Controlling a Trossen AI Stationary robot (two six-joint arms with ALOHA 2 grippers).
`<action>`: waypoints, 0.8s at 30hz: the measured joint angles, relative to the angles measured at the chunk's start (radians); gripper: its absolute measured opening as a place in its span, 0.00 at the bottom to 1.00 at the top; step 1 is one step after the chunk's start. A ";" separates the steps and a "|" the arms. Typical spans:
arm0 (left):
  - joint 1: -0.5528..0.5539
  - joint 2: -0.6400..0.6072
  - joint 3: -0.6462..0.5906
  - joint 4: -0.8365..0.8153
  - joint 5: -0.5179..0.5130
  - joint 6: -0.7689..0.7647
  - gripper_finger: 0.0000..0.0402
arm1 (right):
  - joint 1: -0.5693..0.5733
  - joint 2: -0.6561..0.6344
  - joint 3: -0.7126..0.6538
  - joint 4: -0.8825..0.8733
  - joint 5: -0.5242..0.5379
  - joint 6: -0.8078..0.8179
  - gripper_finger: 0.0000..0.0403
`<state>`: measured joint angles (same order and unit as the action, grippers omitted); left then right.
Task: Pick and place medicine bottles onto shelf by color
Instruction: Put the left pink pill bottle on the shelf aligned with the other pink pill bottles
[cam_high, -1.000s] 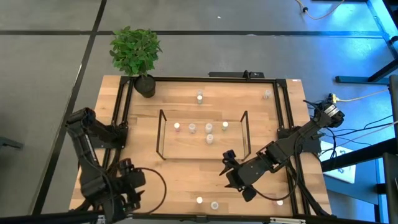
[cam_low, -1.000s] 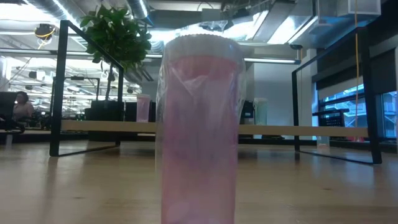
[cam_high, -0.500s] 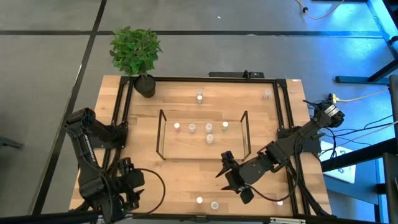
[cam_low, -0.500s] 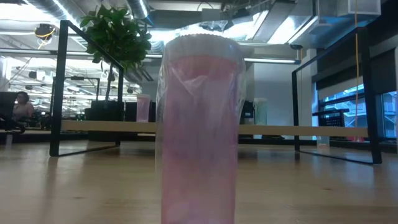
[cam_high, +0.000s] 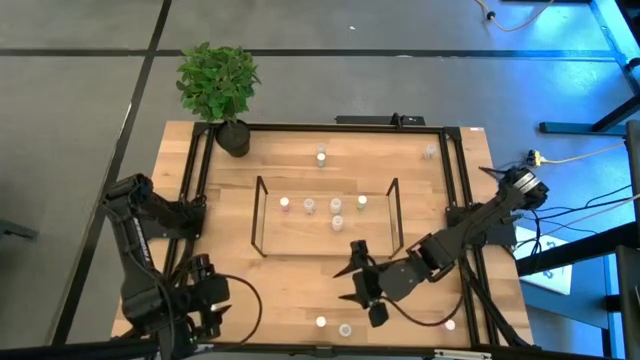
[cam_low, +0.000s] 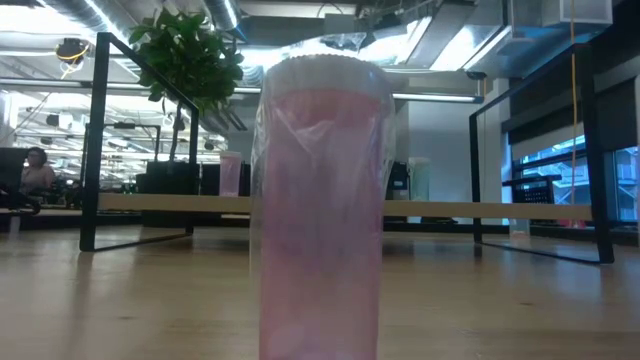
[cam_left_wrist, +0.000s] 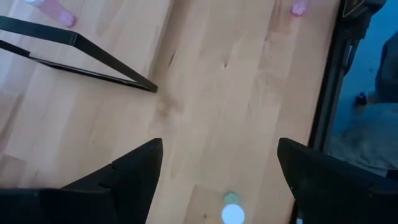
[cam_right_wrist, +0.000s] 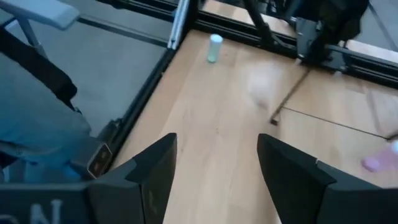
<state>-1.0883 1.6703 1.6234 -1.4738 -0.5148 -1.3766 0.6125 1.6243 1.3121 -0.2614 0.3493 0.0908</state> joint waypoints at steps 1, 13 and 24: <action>-0.002 0.000 0.000 0.000 -0.001 0.000 0.78 | 0.000 0.016 0.002 0.017 -0.004 -0.001 0.56; -0.006 0.000 0.000 -0.002 -0.025 0.026 0.78 | 0.001 0.299 0.290 -0.116 -0.119 0.077 0.56; -0.011 0.000 -0.001 0.000 -0.024 0.102 0.78 | 0.004 0.441 0.477 -0.317 -0.159 0.228 0.56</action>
<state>-1.0996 1.6707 1.6222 -1.4735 -0.5392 -1.2748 0.6164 2.0651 1.7895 -0.5783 0.1903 0.3193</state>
